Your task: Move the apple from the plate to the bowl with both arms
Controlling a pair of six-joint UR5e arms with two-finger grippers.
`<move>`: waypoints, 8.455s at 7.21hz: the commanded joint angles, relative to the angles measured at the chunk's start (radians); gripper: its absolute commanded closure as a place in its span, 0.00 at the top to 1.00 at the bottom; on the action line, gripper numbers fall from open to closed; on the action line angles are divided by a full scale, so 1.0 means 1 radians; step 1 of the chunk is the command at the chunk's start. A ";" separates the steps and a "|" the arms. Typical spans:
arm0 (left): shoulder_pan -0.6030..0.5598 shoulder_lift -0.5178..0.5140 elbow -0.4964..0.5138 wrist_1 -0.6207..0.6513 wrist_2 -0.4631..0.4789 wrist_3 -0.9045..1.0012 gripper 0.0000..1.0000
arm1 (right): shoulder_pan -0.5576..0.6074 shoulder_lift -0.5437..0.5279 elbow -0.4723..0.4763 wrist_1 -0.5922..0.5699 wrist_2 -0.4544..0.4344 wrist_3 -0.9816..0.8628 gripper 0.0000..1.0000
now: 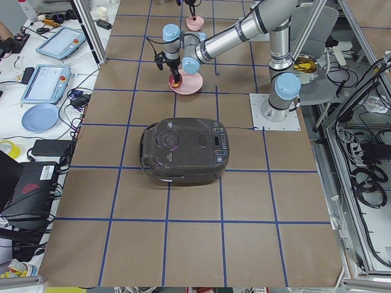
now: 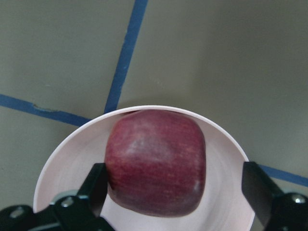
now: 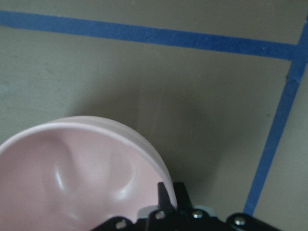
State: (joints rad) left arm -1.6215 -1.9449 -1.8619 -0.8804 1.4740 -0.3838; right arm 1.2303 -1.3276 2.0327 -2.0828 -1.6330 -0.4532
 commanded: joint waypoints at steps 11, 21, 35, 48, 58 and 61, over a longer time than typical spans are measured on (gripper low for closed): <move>-0.004 0.101 0.015 -0.158 0.106 0.128 0.29 | 0.313 0.033 -0.052 0.075 0.309 0.428 0.00; -0.214 0.142 0.153 -0.279 -0.001 0.075 0.23 | 0.314 -0.063 -0.191 0.183 0.110 0.449 1.00; -0.552 -0.117 0.224 -0.020 0.020 -0.184 0.55 | 0.236 -0.131 -0.526 0.518 0.000 0.450 1.00; -0.249 0.147 0.233 -0.257 0.068 0.104 1.00 | 0.277 -0.191 -0.520 0.538 0.069 0.462 1.00; 0.072 0.406 0.349 -0.683 0.092 0.307 1.00 | 0.353 -0.226 -0.499 0.541 0.111 0.539 1.00; 0.071 0.403 0.345 -0.724 0.092 0.312 1.00 | 0.353 -0.228 -0.499 0.543 0.060 0.536 1.00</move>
State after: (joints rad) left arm -1.5552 -1.5439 -1.5208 -1.5953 1.5663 -0.0730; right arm 1.5832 -1.5544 1.5334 -1.5402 -1.5415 0.0855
